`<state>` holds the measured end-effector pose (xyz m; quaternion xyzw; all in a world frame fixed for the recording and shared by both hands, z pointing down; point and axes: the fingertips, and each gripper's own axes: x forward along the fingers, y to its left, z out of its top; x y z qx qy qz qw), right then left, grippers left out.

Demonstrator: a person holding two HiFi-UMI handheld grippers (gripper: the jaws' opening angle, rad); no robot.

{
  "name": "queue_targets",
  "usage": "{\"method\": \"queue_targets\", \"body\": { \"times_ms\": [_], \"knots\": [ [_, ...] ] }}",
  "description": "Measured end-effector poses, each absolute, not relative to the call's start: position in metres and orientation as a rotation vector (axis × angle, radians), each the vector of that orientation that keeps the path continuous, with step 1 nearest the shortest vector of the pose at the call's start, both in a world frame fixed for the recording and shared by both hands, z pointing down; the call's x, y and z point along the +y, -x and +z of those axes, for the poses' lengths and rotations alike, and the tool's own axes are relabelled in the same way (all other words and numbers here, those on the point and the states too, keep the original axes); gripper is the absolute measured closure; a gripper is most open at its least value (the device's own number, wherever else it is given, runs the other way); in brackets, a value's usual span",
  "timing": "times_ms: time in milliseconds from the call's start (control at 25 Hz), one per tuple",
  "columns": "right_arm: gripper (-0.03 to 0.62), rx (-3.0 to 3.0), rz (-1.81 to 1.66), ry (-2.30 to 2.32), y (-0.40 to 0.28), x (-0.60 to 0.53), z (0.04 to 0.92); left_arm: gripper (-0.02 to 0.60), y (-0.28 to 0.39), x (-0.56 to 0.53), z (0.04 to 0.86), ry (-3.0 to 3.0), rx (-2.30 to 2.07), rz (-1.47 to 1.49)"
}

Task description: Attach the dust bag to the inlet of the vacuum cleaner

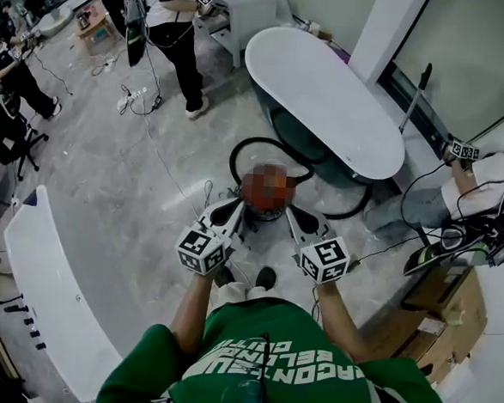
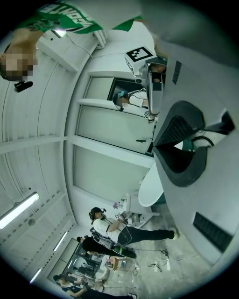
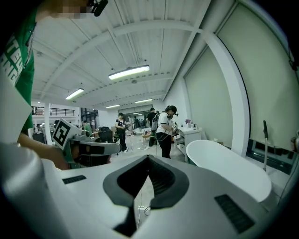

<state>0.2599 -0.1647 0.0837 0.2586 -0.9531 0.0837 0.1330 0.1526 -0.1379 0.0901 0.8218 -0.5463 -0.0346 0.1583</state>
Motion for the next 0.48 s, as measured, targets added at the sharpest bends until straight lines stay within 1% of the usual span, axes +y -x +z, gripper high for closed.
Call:
{"method": "queue_targets", "body": {
  "times_ms": [480],
  "knots": [
    [0.586,-2.79,0.264,-0.805,-0.236,-0.158,0.073,0.578,-0.133,-0.135,0.076,-2.387,-1.533,-0.083]
  ]
}}
